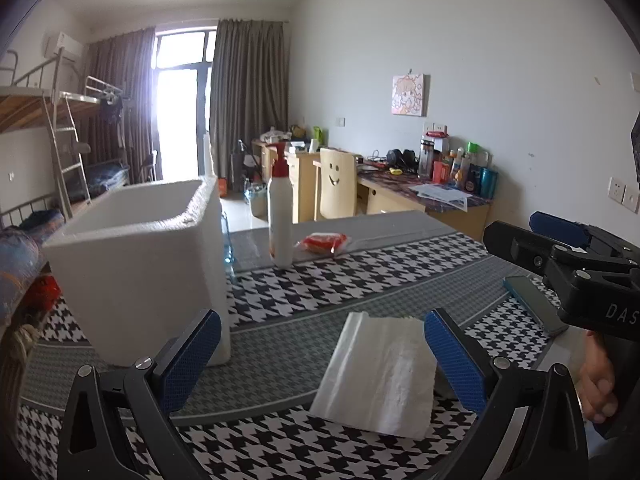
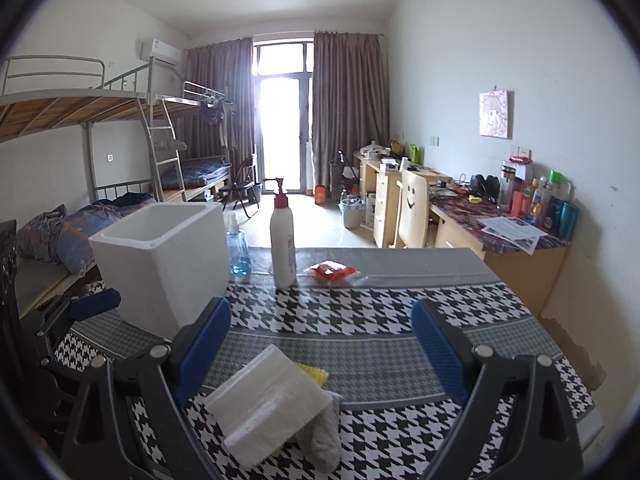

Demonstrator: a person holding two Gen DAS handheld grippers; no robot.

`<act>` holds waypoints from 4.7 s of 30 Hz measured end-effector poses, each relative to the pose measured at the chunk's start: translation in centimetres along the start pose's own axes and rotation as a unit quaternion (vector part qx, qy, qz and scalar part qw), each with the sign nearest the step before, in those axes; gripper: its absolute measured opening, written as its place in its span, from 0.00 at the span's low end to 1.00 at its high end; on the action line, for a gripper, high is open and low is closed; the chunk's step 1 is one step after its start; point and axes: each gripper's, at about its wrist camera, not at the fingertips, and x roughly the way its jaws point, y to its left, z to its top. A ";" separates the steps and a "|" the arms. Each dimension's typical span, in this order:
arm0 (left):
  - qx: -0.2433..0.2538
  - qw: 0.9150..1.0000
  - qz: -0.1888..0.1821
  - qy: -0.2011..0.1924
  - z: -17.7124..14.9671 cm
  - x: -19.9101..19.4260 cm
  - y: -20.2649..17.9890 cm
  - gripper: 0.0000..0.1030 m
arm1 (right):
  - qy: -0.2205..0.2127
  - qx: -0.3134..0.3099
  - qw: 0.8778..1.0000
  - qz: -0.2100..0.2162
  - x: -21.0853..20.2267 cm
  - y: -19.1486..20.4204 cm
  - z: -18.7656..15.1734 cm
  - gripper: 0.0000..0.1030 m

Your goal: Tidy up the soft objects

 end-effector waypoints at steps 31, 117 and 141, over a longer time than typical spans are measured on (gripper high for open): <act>0.051 0.993 -0.041 0.093 -3.3 5.4 -3.3 0.99 | 0.049 0.034 0.998 -0.027 1.0 -3.6 -4.1 0.91; 0.028 0.978 0.001 0.207 -6.0 8.9 1.2 0.73 | 0.207 0.029 0.978 0.027 7.1 -1.9 -10.6 0.41; 0.036 0.982 -0.056 0.179 -5.5 6.6 -0.6 0.12 | 0.200 0.026 0.979 0.040 4.3 -2.0 -10.5 0.13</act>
